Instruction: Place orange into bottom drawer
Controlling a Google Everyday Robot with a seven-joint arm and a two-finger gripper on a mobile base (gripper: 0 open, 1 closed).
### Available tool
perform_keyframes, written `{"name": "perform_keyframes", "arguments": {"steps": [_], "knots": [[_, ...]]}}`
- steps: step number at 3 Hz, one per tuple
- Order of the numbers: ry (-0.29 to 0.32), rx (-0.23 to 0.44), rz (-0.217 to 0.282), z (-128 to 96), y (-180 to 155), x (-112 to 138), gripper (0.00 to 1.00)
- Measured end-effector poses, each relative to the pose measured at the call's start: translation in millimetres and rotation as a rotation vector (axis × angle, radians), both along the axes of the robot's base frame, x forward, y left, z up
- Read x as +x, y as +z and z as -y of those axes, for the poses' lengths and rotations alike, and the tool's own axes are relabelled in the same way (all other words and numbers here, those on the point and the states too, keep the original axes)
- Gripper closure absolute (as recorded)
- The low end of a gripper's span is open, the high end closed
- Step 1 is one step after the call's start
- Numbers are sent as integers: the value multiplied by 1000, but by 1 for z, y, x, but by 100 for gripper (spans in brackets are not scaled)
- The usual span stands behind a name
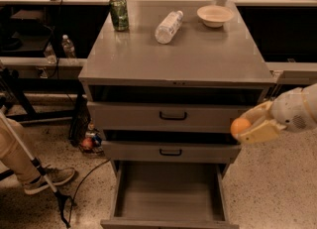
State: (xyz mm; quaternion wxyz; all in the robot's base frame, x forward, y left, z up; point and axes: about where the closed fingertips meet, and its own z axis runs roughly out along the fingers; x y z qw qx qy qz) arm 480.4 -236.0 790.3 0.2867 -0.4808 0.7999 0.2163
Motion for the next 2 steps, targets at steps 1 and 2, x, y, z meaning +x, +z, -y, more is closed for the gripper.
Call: {"name": "perform_keyframes", "arguments": {"steps": [1, 2], "knots": [[19, -3, -48, -6, -24, -13, 100], [19, -3, -48, -6, -24, -13, 100]]}}
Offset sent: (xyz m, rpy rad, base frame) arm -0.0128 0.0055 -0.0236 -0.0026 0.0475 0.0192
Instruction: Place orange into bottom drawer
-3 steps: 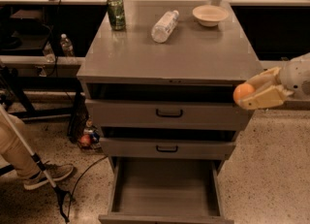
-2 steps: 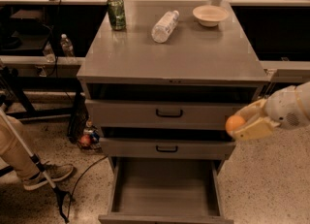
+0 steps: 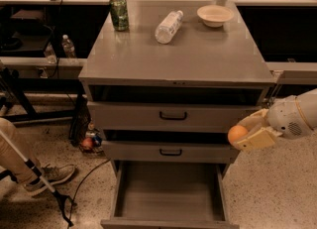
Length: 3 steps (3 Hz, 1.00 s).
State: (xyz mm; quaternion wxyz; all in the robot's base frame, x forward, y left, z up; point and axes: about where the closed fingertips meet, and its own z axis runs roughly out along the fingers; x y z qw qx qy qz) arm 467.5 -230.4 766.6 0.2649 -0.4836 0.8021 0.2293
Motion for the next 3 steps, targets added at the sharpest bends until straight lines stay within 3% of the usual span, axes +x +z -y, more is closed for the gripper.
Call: {"name": "perform_keyframes", "arguments": {"steps": [1, 3], "knots": [[12, 30, -24, -12, -19, -5, 100], [-38, 120, -158, -66, -135, -29, 100]]}}
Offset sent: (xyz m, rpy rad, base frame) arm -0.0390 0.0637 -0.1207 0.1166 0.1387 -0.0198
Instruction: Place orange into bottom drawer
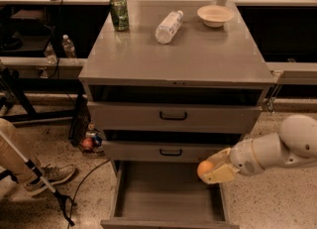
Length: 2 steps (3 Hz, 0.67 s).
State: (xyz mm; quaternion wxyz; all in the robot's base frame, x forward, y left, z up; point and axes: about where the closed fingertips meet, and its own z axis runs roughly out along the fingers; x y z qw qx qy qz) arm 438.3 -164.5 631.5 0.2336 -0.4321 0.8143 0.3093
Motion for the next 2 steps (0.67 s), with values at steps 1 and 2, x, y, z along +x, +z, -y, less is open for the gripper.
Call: {"name": "perform_keyframes", "arguments": {"steps": [1, 2], "knots": [[-118, 48, -34, -22, -69, 12, 100], [-113, 50, -38, -23, -69, 11, 100]]}}
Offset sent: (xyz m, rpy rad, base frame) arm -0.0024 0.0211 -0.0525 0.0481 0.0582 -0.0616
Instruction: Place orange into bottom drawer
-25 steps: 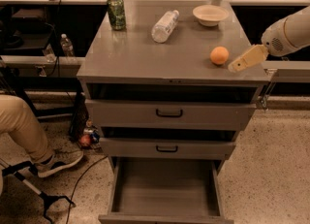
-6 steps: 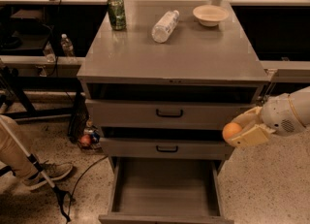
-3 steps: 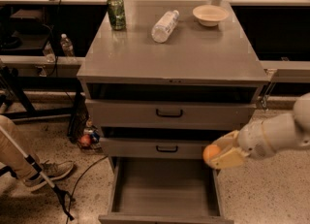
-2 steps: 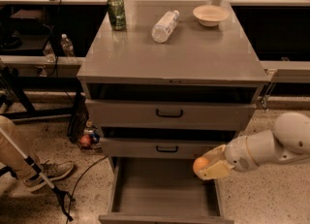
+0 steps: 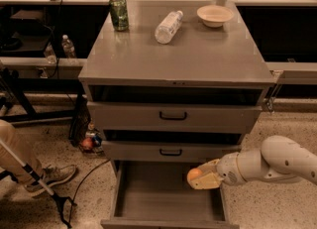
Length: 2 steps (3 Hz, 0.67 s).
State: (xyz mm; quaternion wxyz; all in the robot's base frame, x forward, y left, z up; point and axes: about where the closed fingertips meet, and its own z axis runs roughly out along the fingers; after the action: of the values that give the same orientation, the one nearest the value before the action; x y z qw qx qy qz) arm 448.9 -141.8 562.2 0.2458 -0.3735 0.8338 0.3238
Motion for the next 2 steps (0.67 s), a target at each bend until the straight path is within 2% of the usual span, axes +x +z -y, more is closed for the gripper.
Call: {"name": "perform_keyframes", "arguments": {"steps": [1, 2], "knots": [[14, 5, -19, -6, -11, 3, 100], [29, 22, -48, -16, -39, 12, 100]]}}
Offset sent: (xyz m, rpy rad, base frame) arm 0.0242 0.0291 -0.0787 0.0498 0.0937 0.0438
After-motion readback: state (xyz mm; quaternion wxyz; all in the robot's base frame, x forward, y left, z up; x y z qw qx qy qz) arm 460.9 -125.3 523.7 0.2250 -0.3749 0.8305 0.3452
